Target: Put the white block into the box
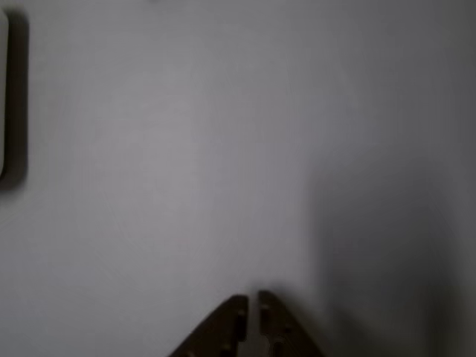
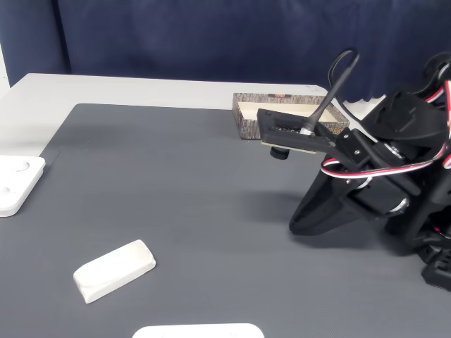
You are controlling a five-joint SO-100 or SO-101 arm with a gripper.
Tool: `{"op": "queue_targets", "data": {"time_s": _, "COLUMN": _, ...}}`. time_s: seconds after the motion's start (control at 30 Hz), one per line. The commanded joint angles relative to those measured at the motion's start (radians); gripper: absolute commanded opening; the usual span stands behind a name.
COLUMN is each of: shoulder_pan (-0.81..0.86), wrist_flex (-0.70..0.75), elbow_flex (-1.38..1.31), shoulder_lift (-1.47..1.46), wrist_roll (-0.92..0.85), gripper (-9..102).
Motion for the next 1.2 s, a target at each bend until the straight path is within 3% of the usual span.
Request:
{"op": "queue_targets", "data": {"time_s": 0.0, "shoulder_pan": -0.009, "wrist_flex": 0.006, "elbow_flex": 0.020, "shoulder_lift": 0.035, "wrist_roll": -0.008, "gripper": -2}}
{"op": "queue_targets", "data": {"time_s": 0.53, "shoulder_pan": -0.037, "wrist_flex": -0.028, "elbow_flex": -0.021, "shoulder_lift": 0.015, "wrist_roll": -0.032, "gripper": -2}}
{"op": "queue_targets", "data": {"time_s": 1.17, "shoulder_pan": -0.028, "wrist_flex": -0.103, "elbow_flex": -0.387, "shoulder_lift": -0.393, "wrist_roll": 0.028, "gripper": -2}}
